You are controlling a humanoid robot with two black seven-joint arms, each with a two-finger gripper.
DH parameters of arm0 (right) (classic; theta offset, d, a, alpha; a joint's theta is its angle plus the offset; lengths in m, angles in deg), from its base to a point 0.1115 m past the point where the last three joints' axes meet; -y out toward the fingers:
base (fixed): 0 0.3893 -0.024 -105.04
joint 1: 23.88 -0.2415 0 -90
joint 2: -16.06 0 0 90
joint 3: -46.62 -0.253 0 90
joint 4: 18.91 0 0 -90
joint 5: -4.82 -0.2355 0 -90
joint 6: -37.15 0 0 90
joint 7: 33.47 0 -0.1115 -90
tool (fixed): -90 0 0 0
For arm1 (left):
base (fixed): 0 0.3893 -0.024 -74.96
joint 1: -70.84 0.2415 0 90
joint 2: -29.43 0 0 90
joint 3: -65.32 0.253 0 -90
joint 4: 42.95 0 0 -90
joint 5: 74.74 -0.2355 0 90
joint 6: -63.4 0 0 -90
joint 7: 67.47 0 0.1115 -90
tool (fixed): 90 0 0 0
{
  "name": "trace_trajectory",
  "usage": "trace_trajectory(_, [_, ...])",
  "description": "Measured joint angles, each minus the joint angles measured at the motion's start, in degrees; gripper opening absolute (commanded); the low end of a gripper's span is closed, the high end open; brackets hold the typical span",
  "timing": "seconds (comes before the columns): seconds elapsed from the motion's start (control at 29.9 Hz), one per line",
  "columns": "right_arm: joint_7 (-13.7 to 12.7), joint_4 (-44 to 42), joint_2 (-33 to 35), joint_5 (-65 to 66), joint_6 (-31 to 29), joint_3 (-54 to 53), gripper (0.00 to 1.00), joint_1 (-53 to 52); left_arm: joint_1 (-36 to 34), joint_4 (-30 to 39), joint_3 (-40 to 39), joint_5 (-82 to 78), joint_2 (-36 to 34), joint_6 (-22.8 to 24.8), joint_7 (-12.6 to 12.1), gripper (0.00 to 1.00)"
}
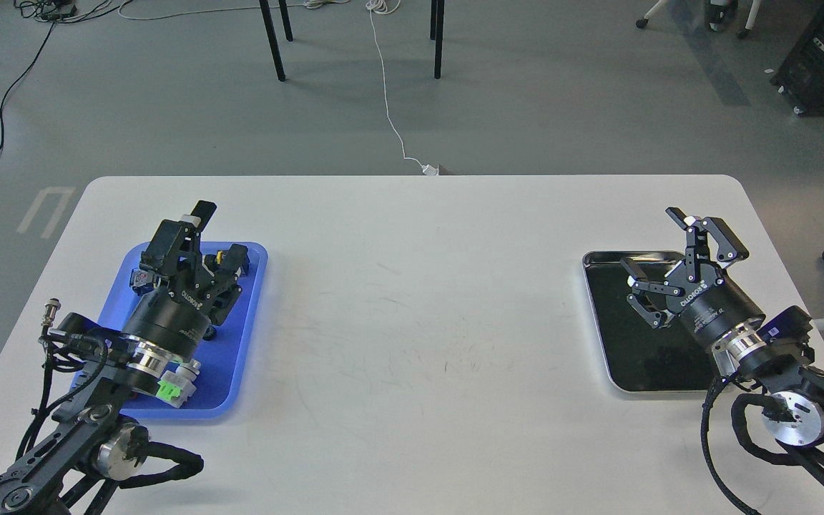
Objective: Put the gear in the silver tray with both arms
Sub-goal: 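Move the left gripper down over the blue tray of parts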
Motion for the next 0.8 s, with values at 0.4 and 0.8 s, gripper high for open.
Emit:
trace_trajectory(0.4, [0.0, -0.2, -0.1, 0.0, 0.2, 0.0, 0.99, -0.2, -0.1, -0.6, -0.1, 0.2, -0.2, 0.1, 0.0, 0.98])
trace_trajectory(0.8, [0.0, -0.3, -0.1, 0.0, 0.3, 0.2, 0.99, -0.6, -2.6, -0.6, 1.0, -9.3, -9.0, 7.1, 0.0, 0.98])
